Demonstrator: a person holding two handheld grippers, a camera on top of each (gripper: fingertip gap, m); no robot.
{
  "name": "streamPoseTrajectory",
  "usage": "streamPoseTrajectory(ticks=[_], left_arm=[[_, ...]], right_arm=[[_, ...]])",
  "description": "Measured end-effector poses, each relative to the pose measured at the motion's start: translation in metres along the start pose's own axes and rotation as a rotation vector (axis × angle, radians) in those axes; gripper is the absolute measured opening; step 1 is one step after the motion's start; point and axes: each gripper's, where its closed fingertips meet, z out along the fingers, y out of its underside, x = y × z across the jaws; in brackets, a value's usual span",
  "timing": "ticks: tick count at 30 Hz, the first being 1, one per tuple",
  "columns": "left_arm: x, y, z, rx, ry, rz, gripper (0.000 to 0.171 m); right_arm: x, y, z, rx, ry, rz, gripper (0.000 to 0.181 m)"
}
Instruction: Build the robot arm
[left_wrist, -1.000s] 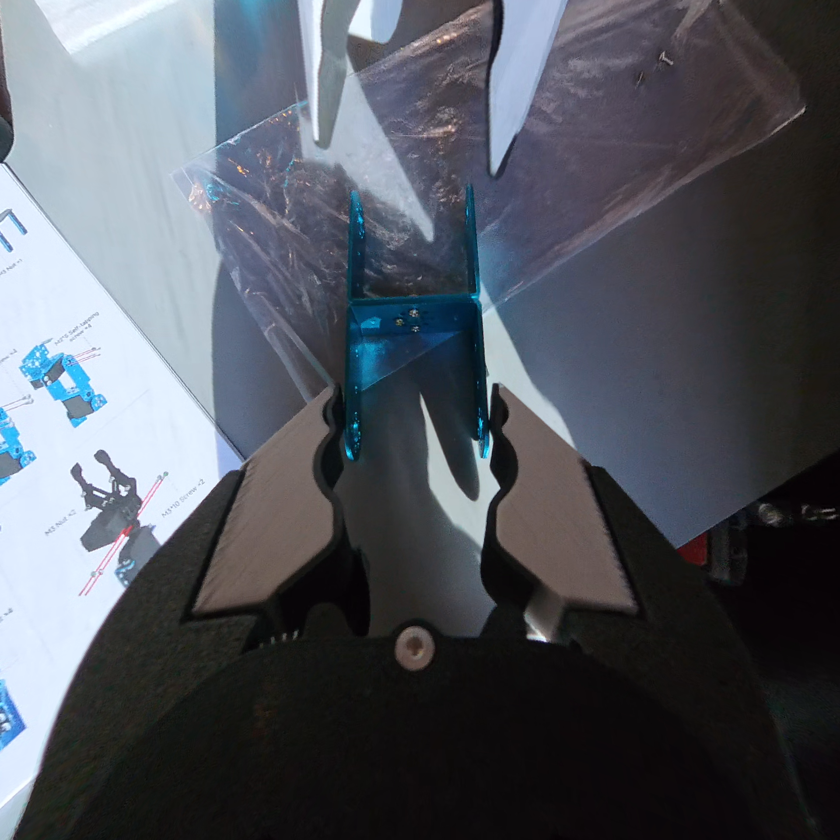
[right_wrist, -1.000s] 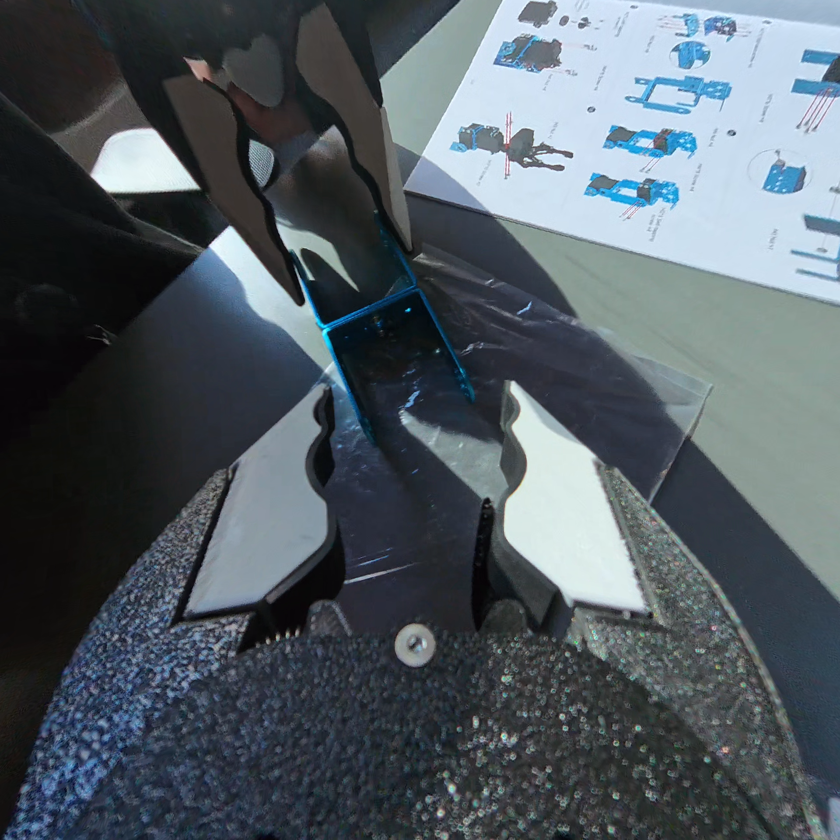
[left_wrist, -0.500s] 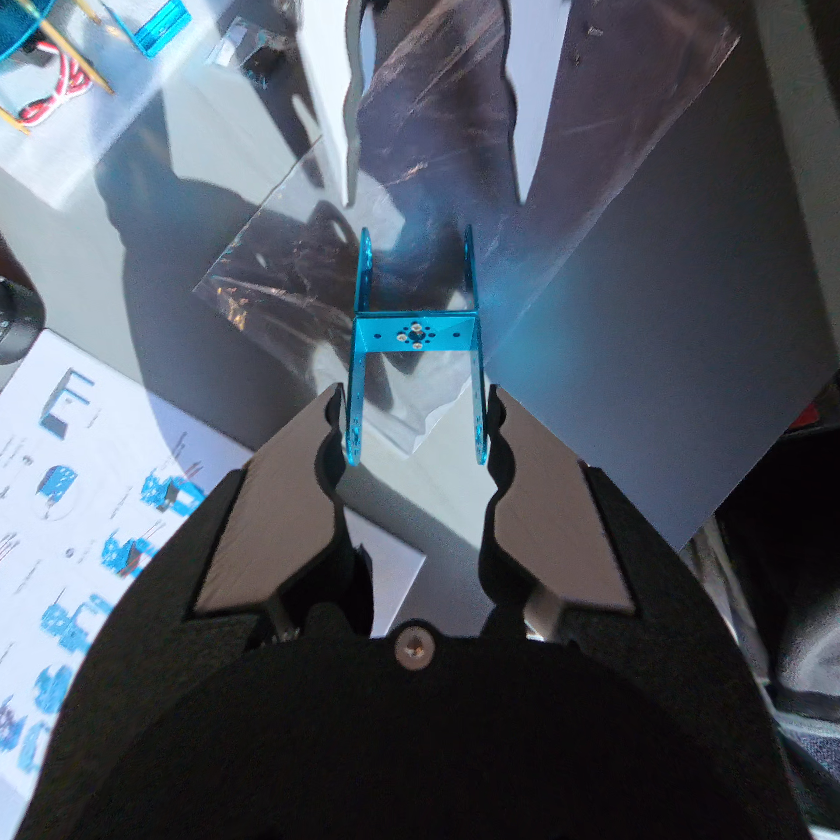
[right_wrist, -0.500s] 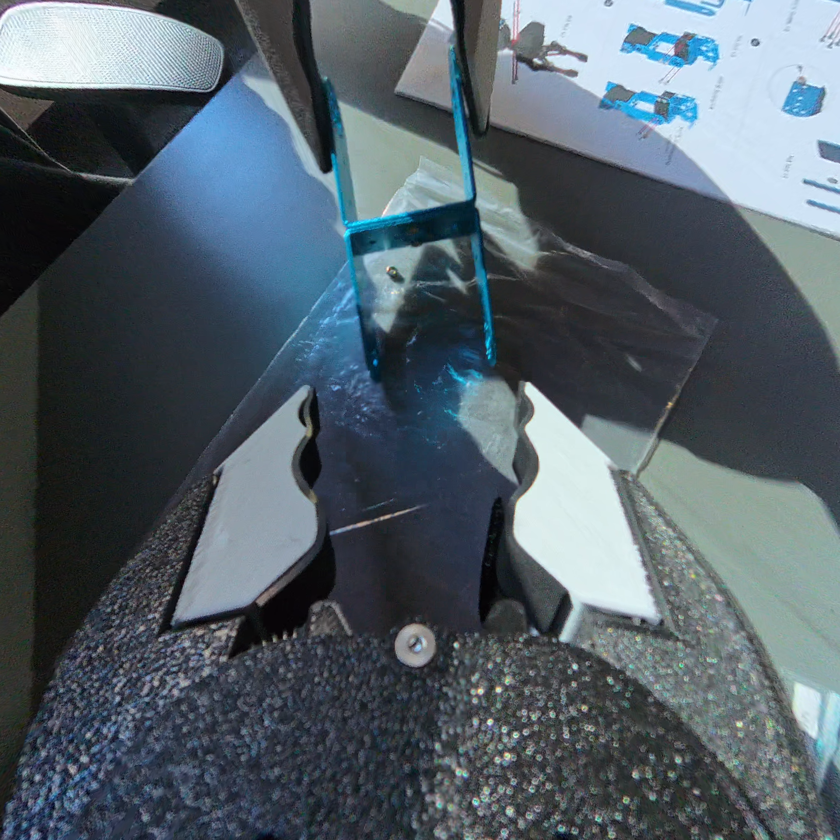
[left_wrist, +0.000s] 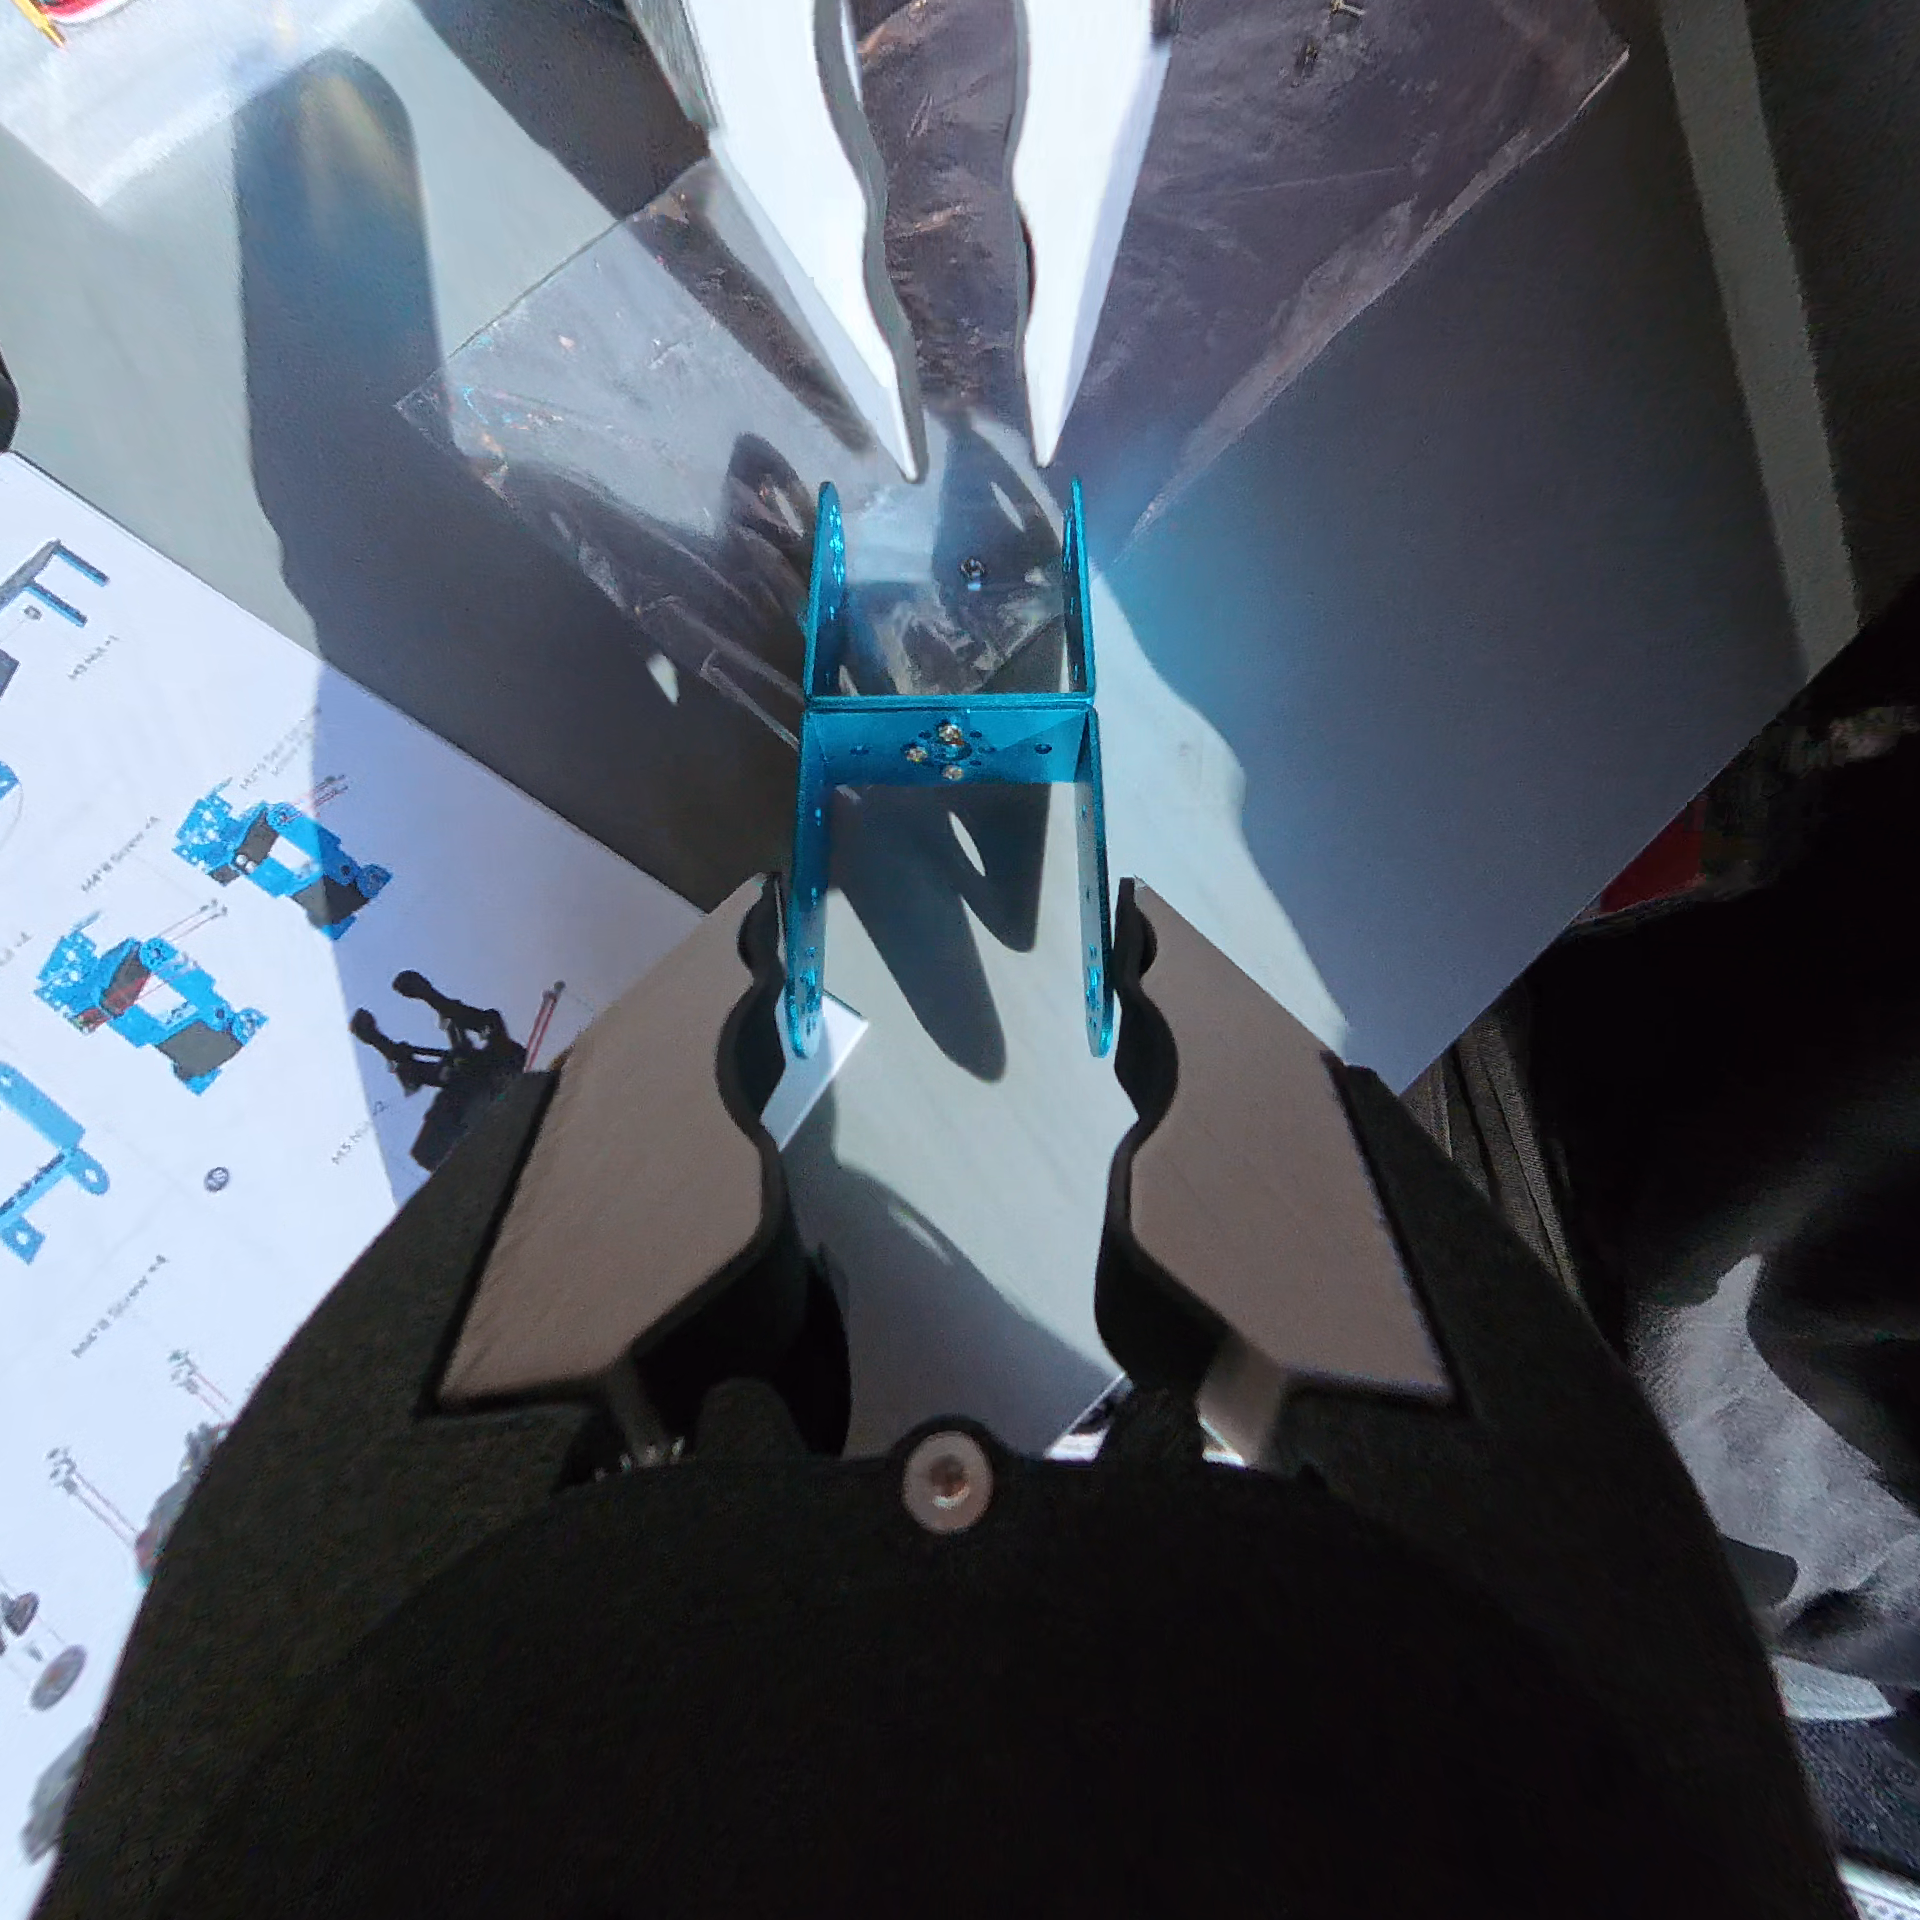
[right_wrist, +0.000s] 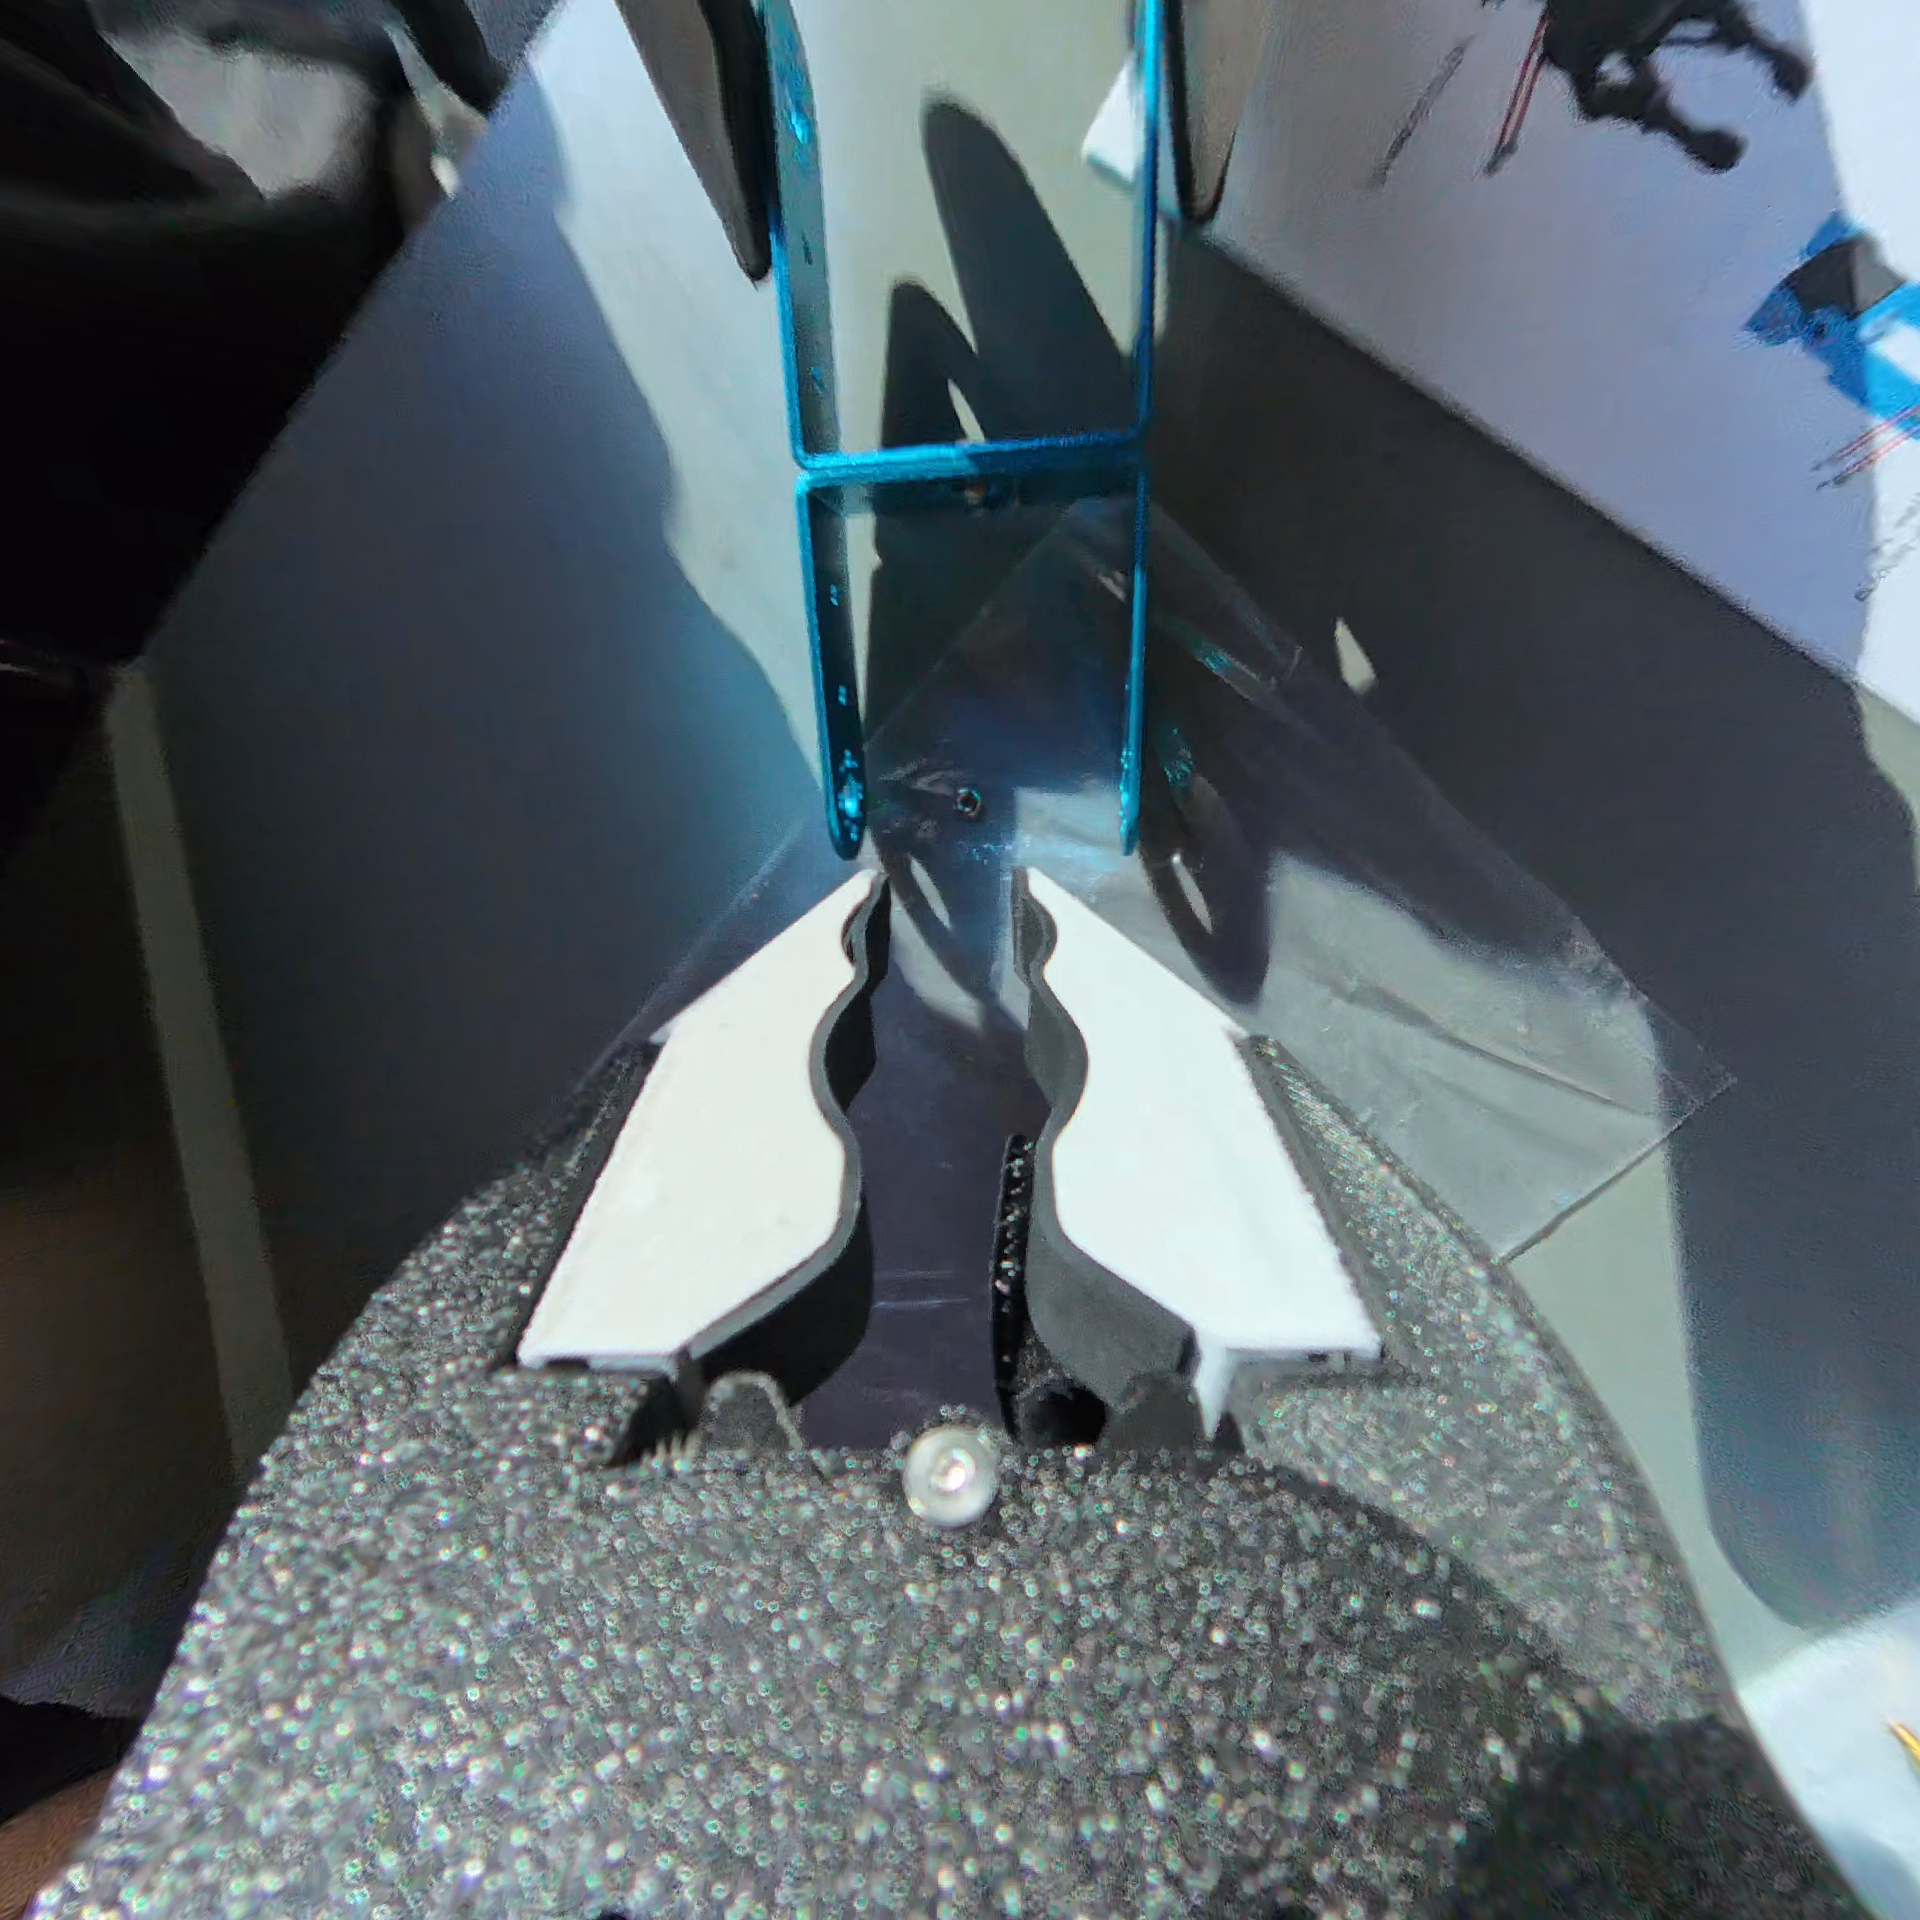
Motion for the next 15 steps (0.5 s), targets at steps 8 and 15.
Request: streamPoseTrajectory(ticks=[8, 15], left_arm=[[0.002, 0.011, -0.001, 0.023, -0.035, 0.007, 0.063], [0.008, 0.013, -0.003, 0.040, -0.016, 0.034, 0.063]], right_arm=[[0.001, -0.006, 0.017, -0.124, 0.045, 0.047, 0.019], [0.001, -0.008, 0.018, -0.147, 0.048, 0.081, 0.016]])
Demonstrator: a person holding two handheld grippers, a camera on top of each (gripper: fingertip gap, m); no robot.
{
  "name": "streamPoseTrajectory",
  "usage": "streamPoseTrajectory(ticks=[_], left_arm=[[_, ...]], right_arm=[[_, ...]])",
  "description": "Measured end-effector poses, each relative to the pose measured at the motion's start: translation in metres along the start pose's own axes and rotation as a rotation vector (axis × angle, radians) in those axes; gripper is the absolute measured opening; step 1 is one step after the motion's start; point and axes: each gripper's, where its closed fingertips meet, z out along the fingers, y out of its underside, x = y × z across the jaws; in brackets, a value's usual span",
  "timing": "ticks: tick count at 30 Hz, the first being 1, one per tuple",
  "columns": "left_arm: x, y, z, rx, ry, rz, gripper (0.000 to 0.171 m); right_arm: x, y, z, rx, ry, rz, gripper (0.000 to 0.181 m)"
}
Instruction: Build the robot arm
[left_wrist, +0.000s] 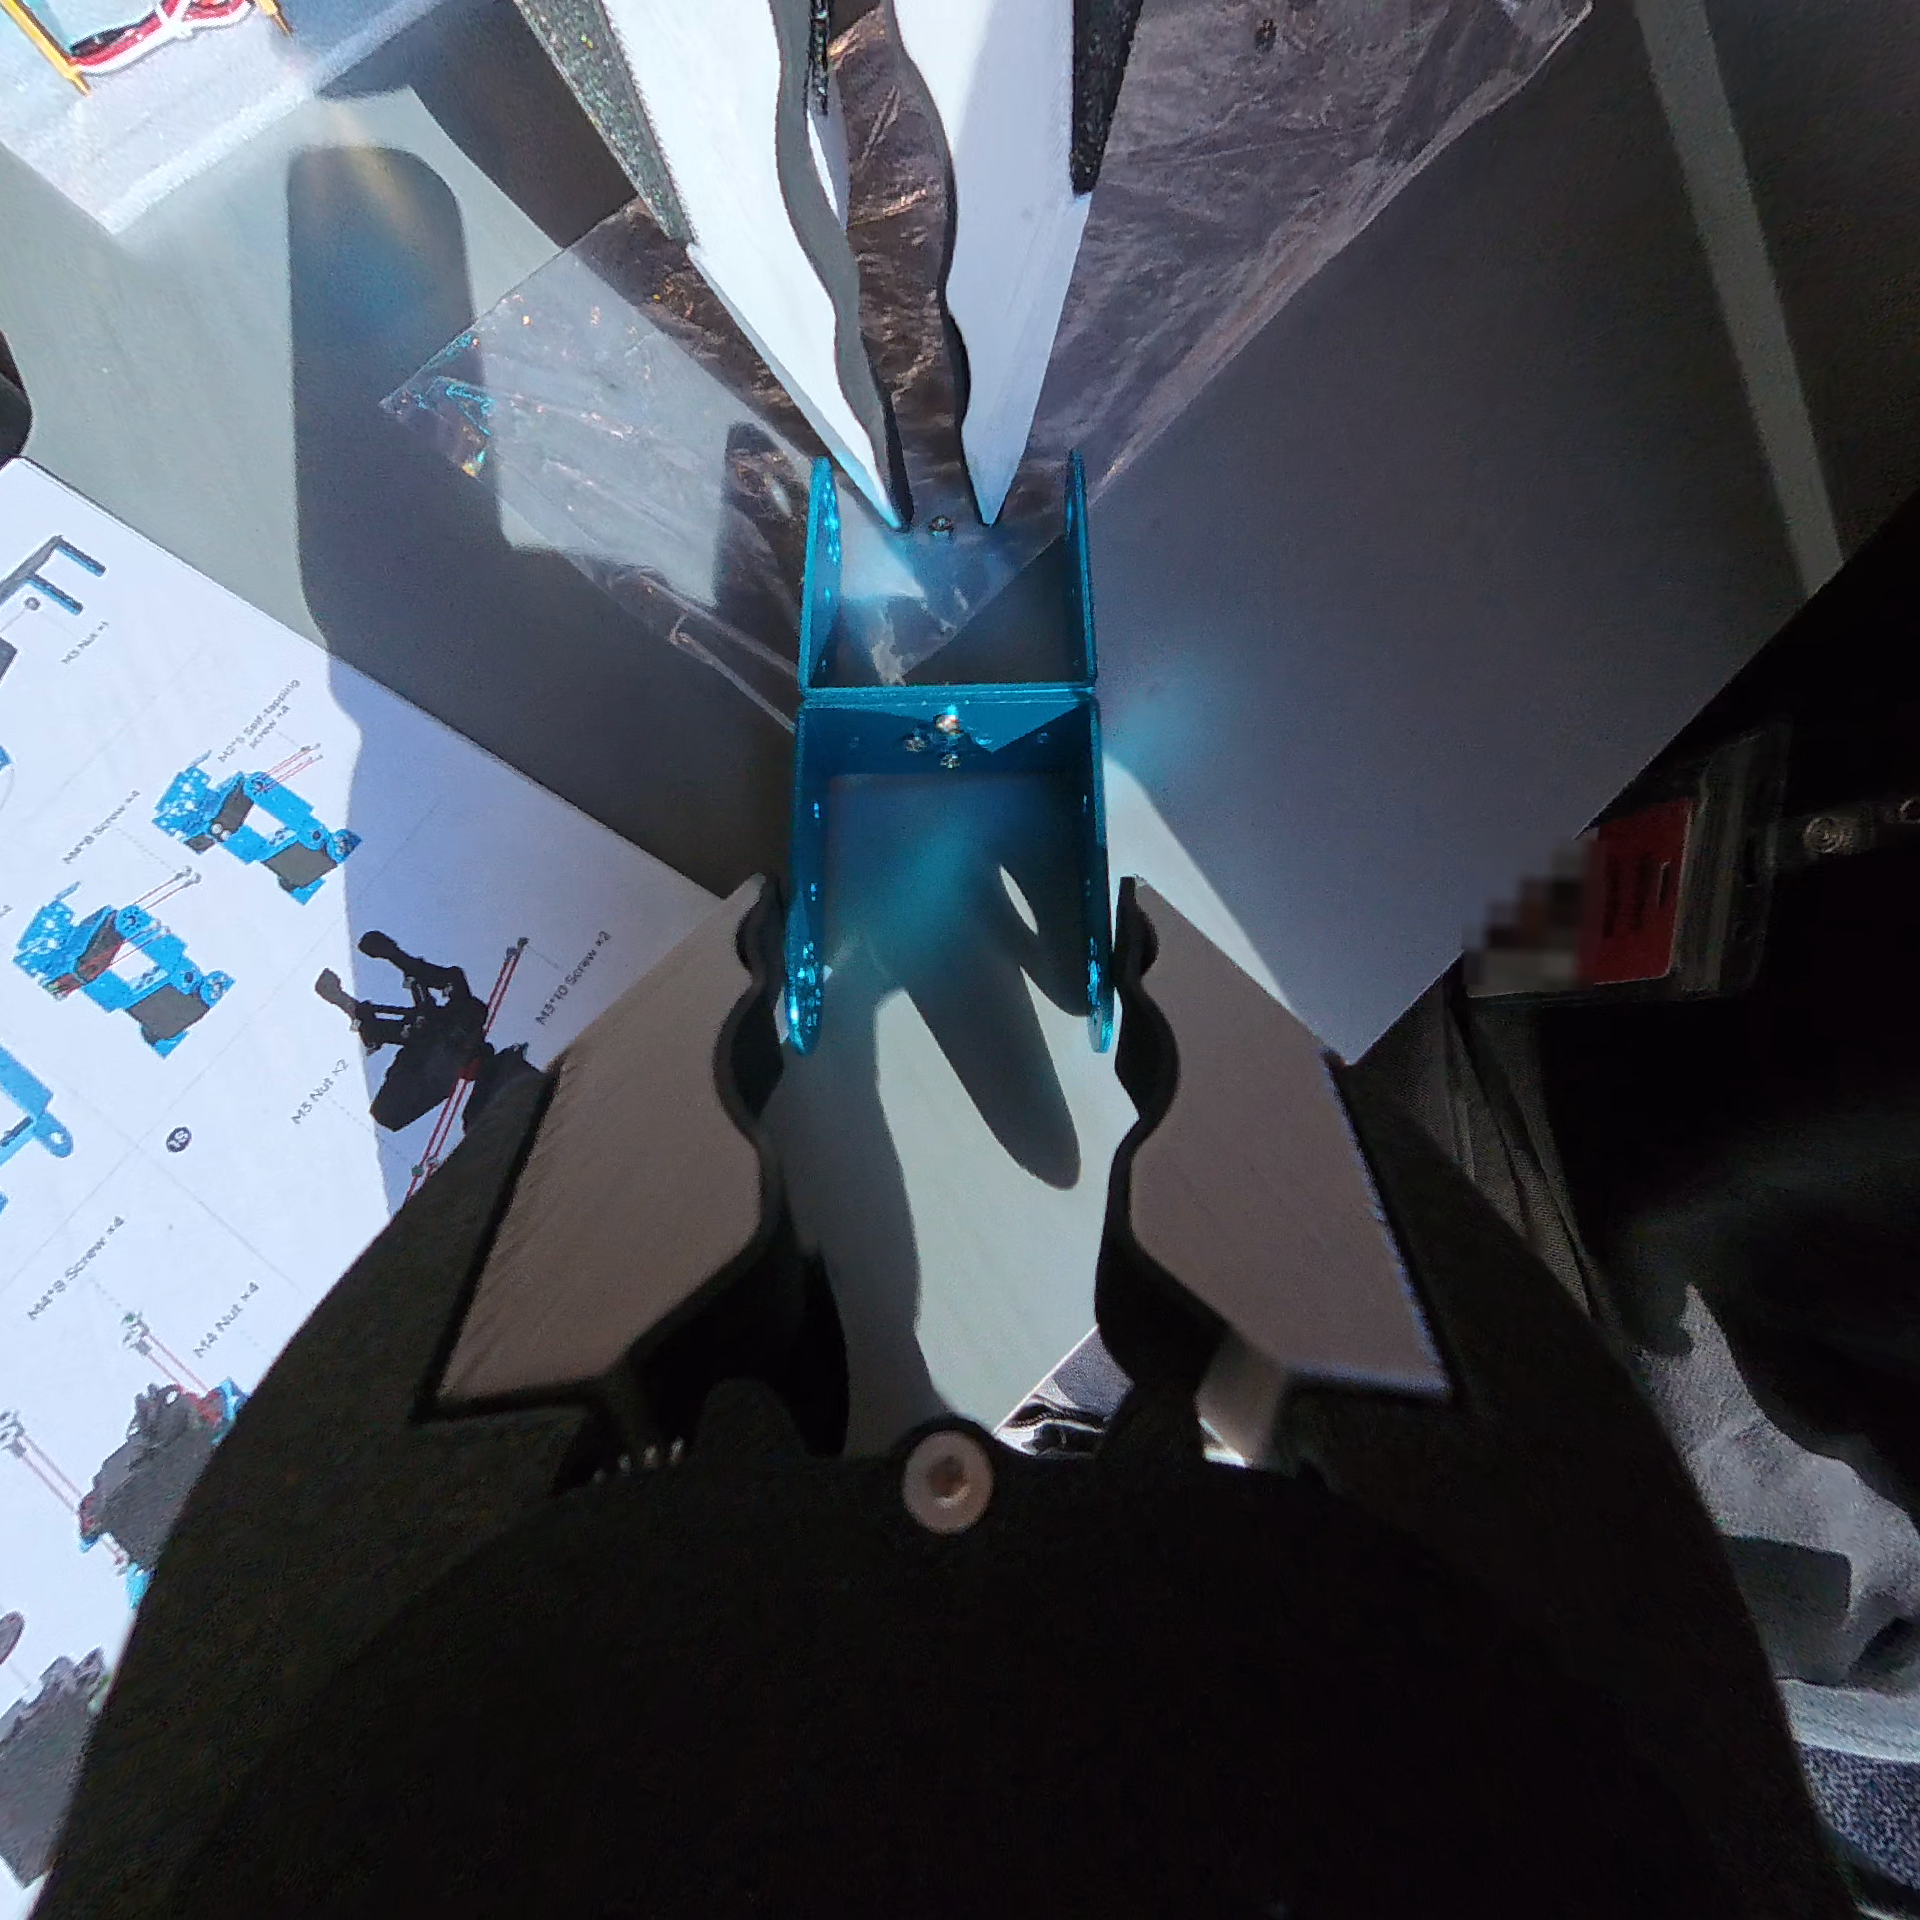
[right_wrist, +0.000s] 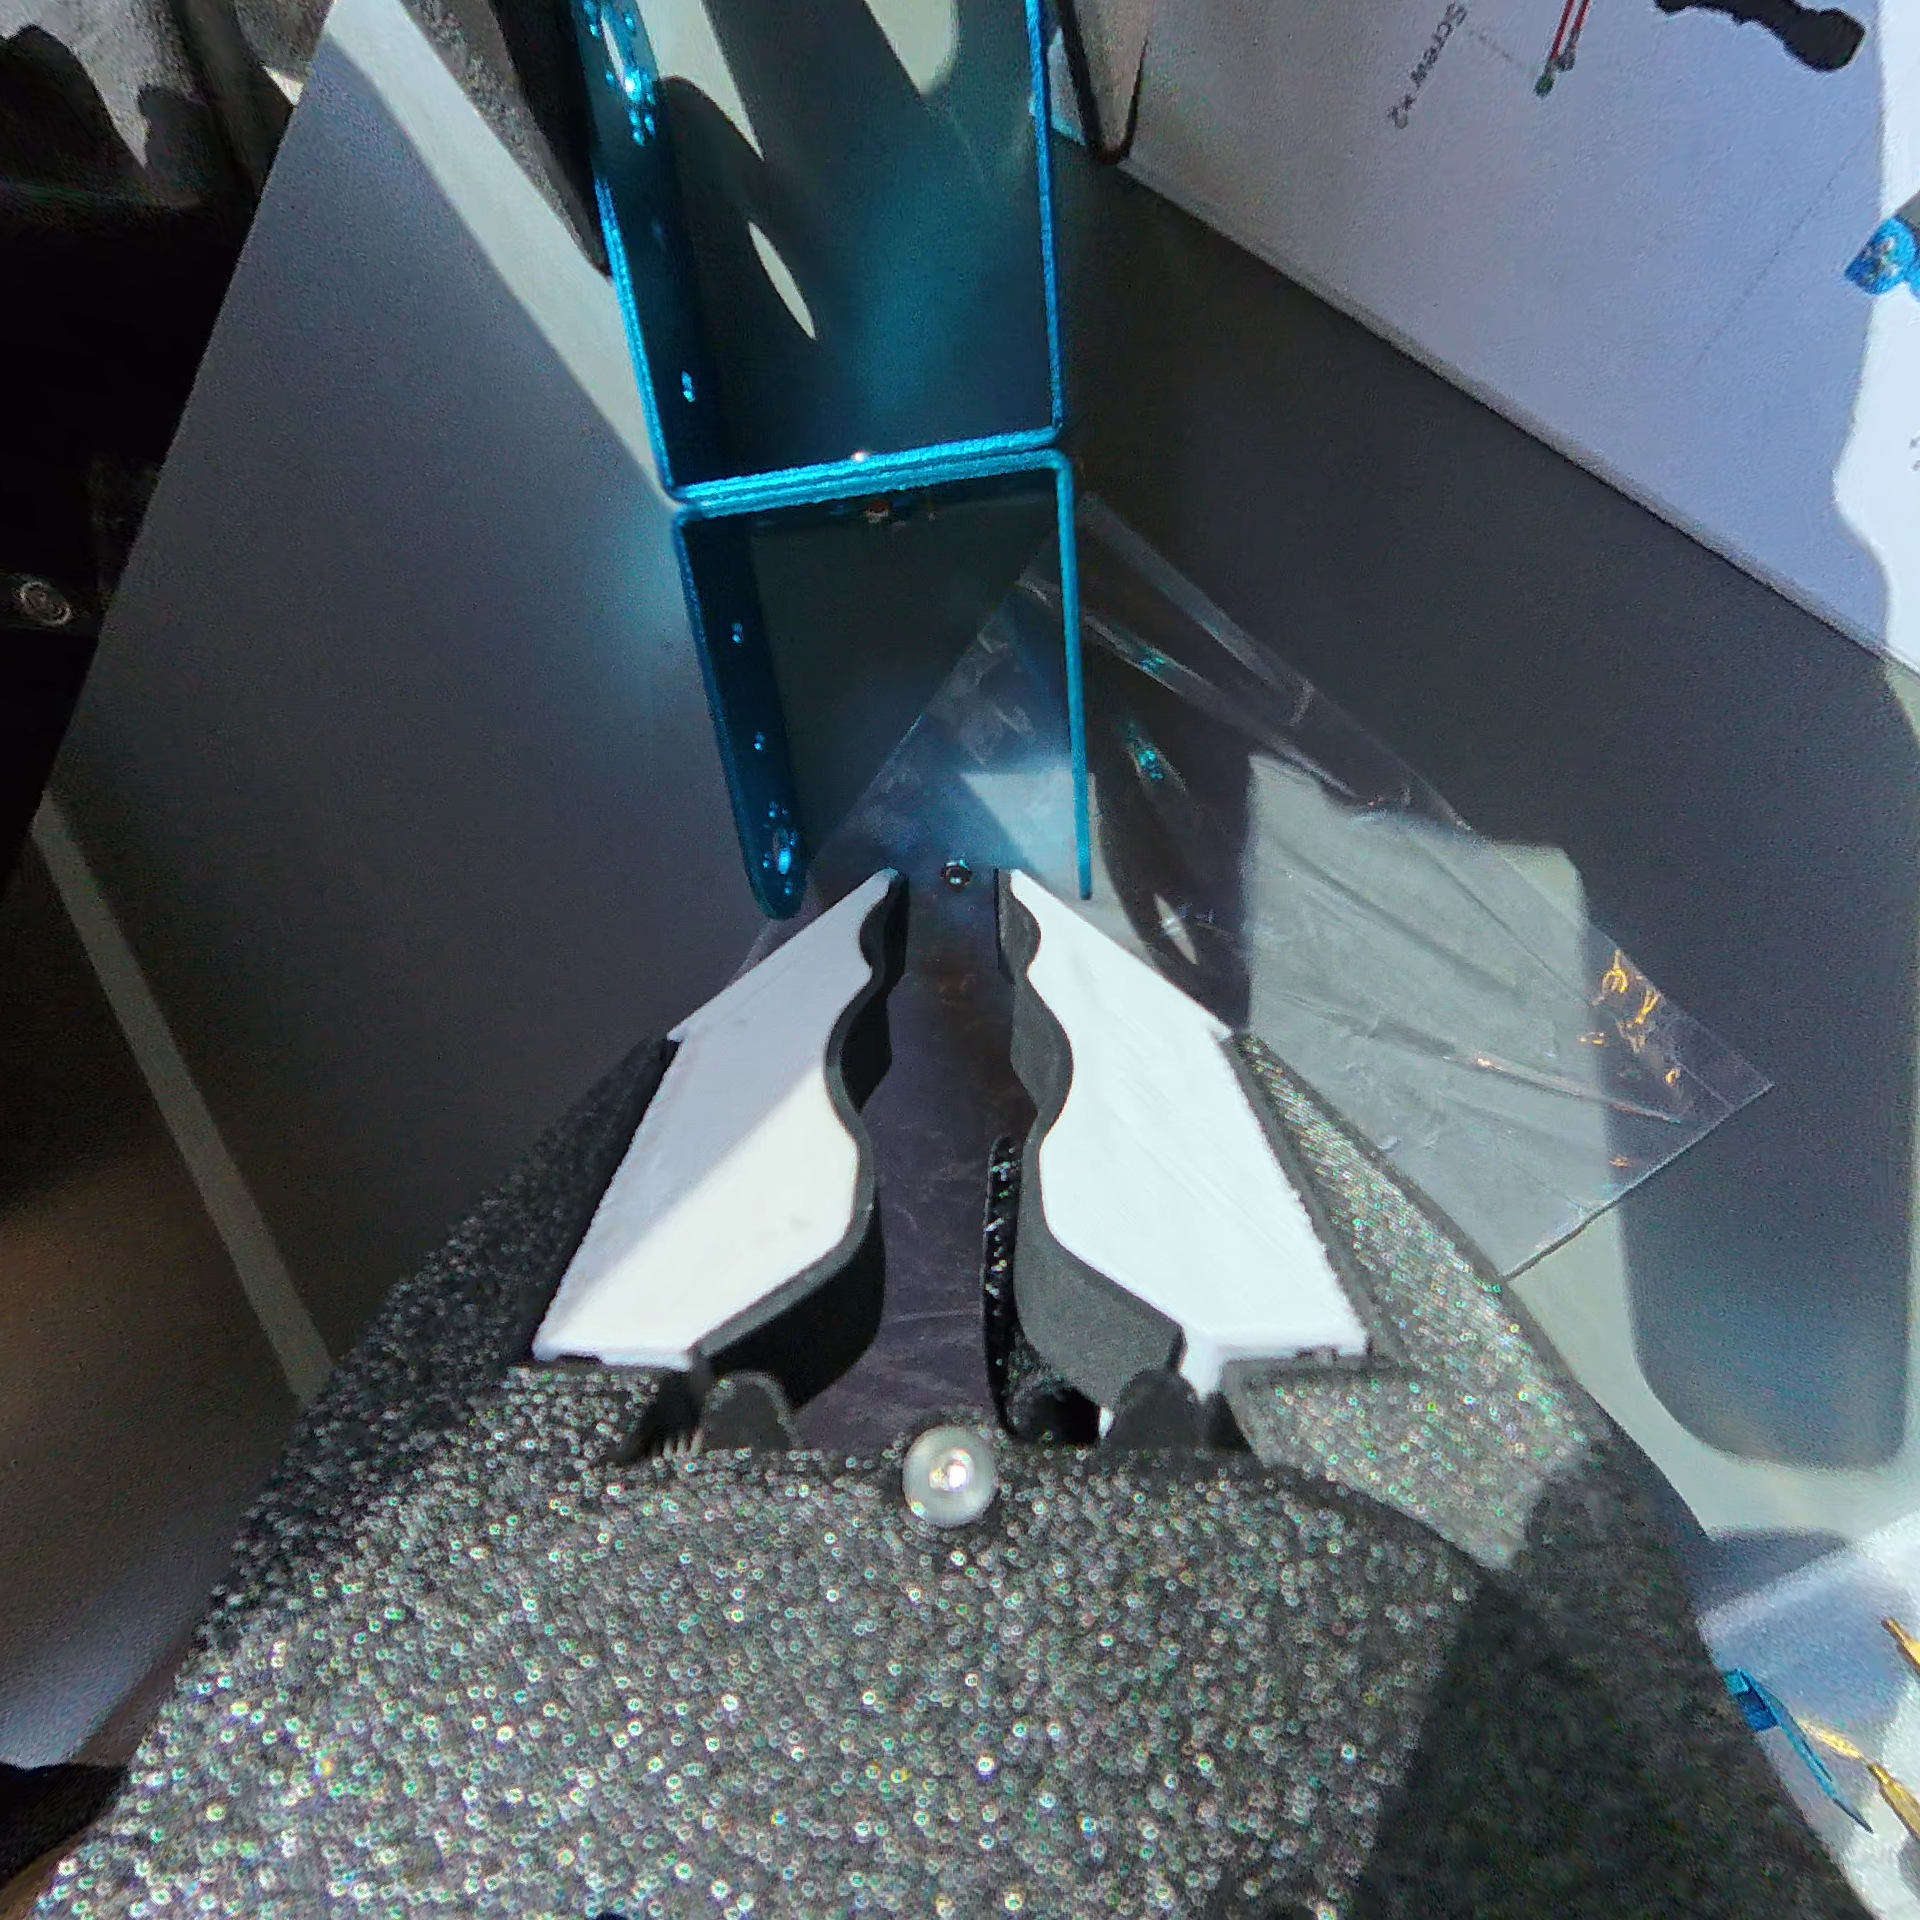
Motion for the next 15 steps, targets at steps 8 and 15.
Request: streamPoseTrajectory(ticks=[8, 15], left_arm=[[-0.0012, 0.0011, -0.0019, -0.003, -0.018, 0.017, 0.063], [-0.0025, -0.0039, -0.0035, 0.007, -0.035, 0.031, 0.062]], right_arm=[[0.0012, -0.0018, 0.0014, -0.047, 0.065, -0.057, 0.006], [-0.0038, -0.0018, -0.0002, 0.026, 0.086, -0.088, 0.004]])
